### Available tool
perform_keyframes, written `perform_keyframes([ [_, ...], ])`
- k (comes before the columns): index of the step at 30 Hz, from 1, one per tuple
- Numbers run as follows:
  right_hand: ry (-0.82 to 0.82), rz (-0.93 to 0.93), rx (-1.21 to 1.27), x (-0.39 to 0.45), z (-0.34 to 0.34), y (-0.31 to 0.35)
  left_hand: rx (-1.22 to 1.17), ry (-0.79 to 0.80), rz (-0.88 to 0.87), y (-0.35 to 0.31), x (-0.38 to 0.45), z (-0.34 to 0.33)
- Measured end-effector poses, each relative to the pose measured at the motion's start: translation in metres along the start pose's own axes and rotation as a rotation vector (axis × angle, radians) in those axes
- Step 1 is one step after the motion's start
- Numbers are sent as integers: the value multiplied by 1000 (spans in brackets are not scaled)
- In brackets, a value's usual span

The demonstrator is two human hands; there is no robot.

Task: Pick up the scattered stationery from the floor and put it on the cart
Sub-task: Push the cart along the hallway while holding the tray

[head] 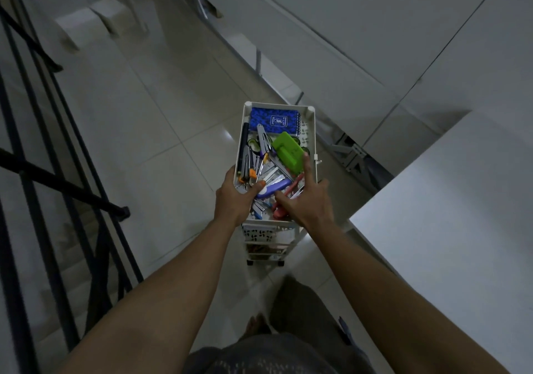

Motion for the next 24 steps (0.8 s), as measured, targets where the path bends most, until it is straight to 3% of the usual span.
perform_keyframes([
  [24, -79, -24, 5, 135, -1, 19, 9, 77, -60, -43, 151, -21],
])
Point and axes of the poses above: each hand's wrist, its own x-axis towards the middle knuckle, its own z-axis out of the back of the hand, y = z × x, the point moved 5 cm from there along x, towards the middle knuckle, and after that the axes turned 2 degrees about x, right-handed, at the moved point
